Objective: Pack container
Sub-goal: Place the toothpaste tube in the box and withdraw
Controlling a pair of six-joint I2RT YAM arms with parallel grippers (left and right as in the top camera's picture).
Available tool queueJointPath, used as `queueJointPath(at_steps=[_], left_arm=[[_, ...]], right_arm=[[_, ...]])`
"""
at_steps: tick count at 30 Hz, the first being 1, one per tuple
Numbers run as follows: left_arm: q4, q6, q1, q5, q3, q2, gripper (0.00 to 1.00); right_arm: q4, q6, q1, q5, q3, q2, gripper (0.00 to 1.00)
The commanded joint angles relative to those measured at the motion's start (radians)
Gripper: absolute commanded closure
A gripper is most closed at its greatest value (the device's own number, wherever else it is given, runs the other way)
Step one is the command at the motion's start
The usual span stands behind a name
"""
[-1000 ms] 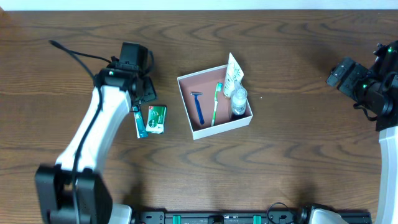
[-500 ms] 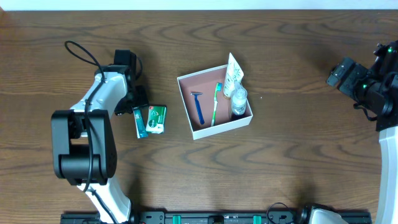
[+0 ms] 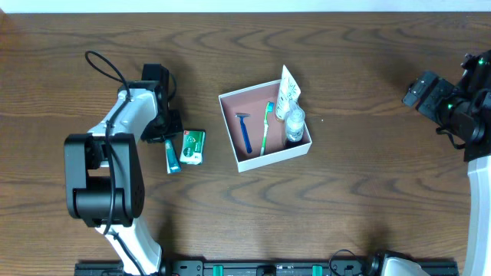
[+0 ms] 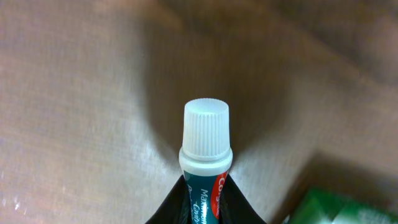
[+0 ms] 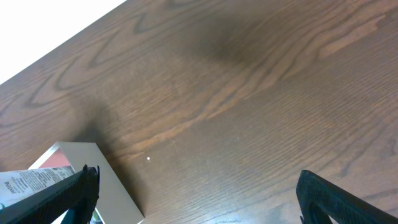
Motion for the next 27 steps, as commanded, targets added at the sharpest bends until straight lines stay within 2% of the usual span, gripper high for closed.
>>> queueJointPath(at_steps=[1, 5, 7, 13, 19, 27], left_arm=[[-0.045, 0.008, 0.002, 0.007, 0.04, -0.107, 0.88], [-0.073, -0.002, -0.022, 0.111, 0.056, -0.26, 0.89], [-0.07, -0.044, -0.058, 0.167, 0.056, -0.353, 0.89], [0.024, -0.145, -0.254, 0.174, 0.056, -0.507, 0.89], [0.141, -0.297, -0.444, 0.018, 0.043, -0.445, 0.88], [0.235, -0.419, -0.509, -0.07, 0.038, -0.222, 0.88]], right_arm=[[-0.001, 0.008, -0.006, -0.003, 0.005, 0.003, 0.01], [-0.001, 0.008, -0.006, -0.004, 0.005, 0.003, 0.01], [-0.001, 0.008, -0.006, -0.004, 0.005, 0.003, 0.01], [-0.001, 0.009, -0.006, -0.004, 0.005, 0.003, 0.01], [-0.001, 0.008, -0.006, -0.004, 0.005, 0.003, 0.01], [-0.001, 0.008, -0.006, -0.004, 0.005, 0.005, 0.01]])
